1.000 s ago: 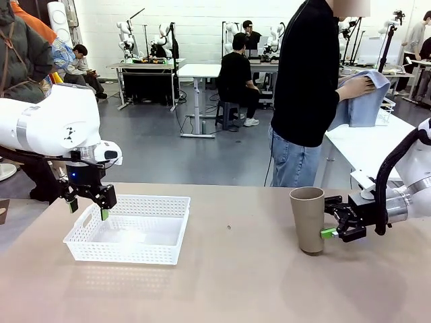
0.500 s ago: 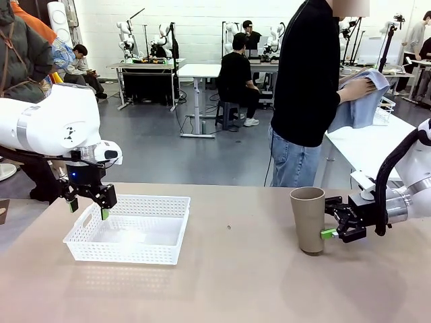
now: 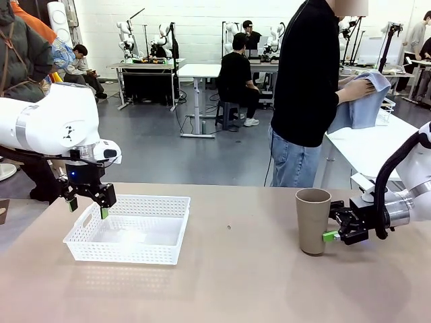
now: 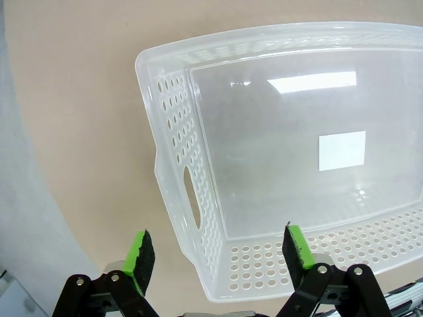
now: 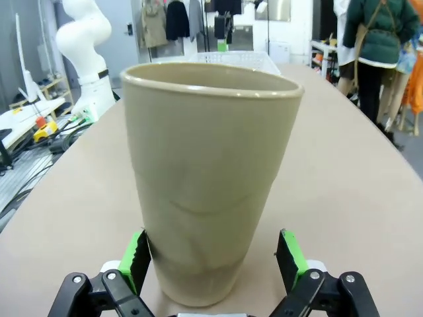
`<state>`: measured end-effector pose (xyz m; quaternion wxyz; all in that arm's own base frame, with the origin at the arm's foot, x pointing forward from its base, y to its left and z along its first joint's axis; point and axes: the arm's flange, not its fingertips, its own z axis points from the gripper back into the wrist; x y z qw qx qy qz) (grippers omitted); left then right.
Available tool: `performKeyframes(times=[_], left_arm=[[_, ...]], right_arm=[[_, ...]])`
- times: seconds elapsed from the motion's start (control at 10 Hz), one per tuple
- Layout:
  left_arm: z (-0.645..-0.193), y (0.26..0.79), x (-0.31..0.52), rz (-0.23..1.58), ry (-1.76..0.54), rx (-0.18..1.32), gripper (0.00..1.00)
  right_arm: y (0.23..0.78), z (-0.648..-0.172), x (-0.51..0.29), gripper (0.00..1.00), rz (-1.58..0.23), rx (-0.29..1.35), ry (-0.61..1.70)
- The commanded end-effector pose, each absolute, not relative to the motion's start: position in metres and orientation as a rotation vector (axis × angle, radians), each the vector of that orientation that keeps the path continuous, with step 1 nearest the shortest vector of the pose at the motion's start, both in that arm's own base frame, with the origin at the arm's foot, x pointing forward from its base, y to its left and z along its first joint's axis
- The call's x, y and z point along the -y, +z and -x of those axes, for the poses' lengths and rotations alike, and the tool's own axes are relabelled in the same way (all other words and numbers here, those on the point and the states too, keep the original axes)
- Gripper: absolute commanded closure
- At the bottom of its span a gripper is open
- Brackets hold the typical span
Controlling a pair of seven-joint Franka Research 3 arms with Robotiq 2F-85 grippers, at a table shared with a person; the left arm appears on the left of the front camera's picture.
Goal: Clean and organize the cups into the basket.
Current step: Pick up the Organizing basket and move it to the center of the table, then pick up the Reusable plastic cup from the right side of the table and place it inside the Organizing basket.
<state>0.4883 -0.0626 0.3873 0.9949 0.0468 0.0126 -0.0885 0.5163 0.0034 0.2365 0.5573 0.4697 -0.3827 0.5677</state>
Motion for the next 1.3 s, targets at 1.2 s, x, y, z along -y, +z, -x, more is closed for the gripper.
performKeyframes(times=[1.2], left_arm=[[-0.493,0.387,0.063,-0.073,-0.147,-0.04,0.0]], right_arm=[[0.231,-0.529,-0.022,0.0,-1.211,0.823,1.397]])
